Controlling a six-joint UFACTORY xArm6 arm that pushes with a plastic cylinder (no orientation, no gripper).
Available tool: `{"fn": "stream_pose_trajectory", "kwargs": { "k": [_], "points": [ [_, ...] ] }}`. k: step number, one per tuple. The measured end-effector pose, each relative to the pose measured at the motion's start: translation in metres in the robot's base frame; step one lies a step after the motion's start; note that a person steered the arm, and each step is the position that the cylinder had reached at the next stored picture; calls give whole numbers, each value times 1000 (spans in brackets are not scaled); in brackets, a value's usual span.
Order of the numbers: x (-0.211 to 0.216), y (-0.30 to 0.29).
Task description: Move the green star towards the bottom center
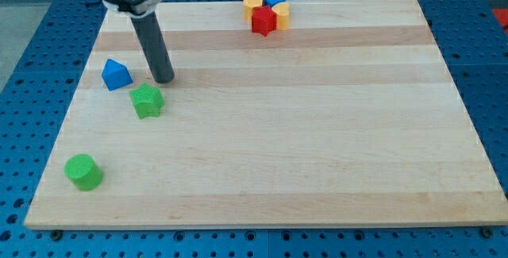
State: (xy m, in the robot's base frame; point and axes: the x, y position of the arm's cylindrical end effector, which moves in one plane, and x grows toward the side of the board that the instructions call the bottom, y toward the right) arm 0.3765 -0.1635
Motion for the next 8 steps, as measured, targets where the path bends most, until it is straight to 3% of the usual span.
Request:
{"fn": "stream_pose_trajectory", "kwargs": {
  "k": [1, 4, 6, 8],
  "points": [
    [-13, -6],
    [63, -14],
    [12, -17],
    [59, -48]
  ]
}}
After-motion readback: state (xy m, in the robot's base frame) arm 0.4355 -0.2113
